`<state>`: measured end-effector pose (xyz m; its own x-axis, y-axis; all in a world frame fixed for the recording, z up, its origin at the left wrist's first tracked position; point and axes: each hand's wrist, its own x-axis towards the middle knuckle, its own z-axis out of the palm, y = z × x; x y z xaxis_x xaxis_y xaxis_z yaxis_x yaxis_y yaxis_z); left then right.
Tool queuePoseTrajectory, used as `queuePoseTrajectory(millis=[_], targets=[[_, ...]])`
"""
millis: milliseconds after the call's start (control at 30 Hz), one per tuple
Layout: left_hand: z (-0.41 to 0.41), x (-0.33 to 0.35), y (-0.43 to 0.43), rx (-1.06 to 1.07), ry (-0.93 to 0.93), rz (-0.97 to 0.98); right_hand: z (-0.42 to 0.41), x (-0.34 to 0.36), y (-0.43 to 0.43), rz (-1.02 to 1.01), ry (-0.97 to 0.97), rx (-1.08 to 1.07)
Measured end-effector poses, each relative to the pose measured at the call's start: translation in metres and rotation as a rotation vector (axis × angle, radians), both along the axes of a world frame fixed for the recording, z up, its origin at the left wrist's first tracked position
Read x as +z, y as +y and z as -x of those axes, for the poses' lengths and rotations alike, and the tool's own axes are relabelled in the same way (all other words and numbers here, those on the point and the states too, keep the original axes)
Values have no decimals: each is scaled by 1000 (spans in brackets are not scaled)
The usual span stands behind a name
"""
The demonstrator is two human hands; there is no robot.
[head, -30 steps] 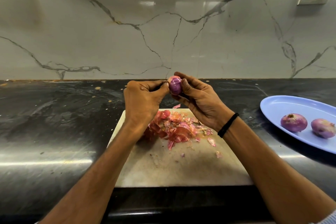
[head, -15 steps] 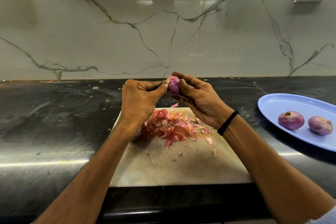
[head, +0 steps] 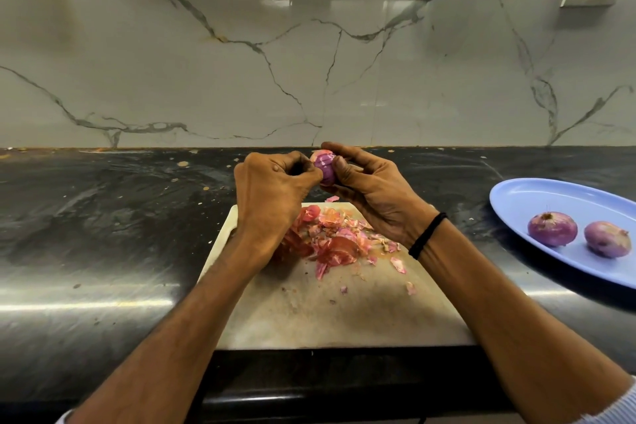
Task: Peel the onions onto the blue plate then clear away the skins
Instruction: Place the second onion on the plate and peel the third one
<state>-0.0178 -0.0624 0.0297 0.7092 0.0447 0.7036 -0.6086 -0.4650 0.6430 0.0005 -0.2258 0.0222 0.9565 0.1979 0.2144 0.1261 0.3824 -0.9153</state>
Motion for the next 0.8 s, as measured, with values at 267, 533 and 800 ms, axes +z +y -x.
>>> queuePoseTrajectory(millis=[267, 533, 800], targets=[[-4, 7, 5, -45, 92, 192, 4, 8, 0, -59, 1, 49], [-7, 6, 6, -114, 121, 189, 4, 7, 4, 96, -42, -68], [-14, 4, 12, -40, 178, 128, -3, 3, 2, 120, -86, -92]])
